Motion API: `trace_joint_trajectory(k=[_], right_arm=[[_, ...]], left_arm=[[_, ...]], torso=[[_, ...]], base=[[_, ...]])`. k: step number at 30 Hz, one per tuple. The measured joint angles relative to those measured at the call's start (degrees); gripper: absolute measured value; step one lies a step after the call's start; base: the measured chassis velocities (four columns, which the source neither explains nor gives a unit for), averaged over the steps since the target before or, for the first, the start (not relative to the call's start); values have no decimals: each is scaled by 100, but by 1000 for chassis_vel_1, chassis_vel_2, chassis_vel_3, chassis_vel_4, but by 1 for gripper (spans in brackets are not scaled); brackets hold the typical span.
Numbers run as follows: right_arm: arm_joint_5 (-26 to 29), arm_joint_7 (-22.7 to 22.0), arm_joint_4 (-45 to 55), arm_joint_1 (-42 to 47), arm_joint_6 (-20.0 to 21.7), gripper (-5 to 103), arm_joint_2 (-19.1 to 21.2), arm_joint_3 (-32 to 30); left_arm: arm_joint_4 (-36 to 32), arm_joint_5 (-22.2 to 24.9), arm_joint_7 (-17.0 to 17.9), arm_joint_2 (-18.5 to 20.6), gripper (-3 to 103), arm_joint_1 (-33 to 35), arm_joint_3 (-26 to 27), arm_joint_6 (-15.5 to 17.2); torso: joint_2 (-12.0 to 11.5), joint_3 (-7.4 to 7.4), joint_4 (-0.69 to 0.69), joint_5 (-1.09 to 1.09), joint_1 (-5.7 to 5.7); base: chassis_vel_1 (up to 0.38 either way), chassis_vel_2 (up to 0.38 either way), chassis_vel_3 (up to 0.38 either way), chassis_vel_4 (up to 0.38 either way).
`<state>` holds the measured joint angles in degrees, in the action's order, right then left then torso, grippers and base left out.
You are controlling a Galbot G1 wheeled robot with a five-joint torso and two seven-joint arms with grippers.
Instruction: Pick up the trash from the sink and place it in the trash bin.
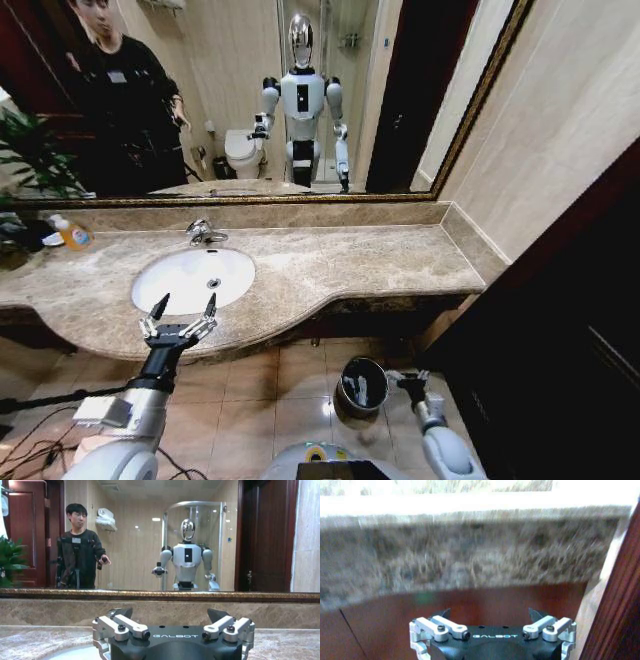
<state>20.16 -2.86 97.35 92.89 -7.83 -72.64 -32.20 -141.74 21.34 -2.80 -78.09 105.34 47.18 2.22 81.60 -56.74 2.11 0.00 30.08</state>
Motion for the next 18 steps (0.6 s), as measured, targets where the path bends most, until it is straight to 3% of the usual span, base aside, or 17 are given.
trace_joint_trajectory(k=[8, 18], right_arm=[[111, 71, 1882, 694, 298, 100, -110, -547], [337, 344, 3460, 282, 1303, 100, -150, -1016]], left_arm=[[0, 0, 0, 0, 100, 0, 0, 0], [0, 0, 0, 0, 100, 0, 0, 0]], torso=[[0, 0, 0, 0, 0], [0, 0, 0, 0, 0]], base=[[0, 0, 0, 0], [0, 0, 0, 0]])
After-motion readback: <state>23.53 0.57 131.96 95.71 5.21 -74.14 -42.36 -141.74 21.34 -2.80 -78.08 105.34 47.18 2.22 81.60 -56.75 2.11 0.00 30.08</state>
